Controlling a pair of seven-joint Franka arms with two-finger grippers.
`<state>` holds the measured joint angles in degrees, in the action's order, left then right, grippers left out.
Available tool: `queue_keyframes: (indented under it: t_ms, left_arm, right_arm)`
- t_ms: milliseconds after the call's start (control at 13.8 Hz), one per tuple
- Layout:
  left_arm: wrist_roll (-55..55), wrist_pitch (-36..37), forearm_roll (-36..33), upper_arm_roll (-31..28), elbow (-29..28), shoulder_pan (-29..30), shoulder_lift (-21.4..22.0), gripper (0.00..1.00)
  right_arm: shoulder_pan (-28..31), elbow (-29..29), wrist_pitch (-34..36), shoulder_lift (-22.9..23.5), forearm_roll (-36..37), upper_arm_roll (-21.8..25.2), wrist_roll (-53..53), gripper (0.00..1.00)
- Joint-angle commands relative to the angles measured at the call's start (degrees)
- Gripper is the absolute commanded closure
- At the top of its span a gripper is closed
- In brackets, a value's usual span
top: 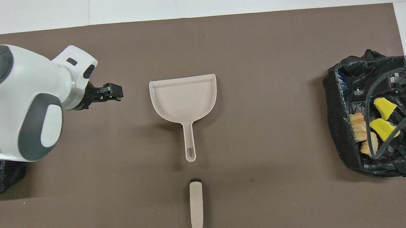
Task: Sweep and dump trash in bin
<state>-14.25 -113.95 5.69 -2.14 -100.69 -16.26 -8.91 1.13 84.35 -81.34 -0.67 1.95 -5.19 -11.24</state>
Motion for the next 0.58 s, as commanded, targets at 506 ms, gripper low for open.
queue_keyframes:
  t_ms: [506]
  left_arm:
    - [22.15,12.07,-0.59,0.03,3.13,14.4,6.35,0.0]
  right_arm:
    - [0.63,-0.59,0.83,0.05,0.08,-0.26,1.05,0.0]
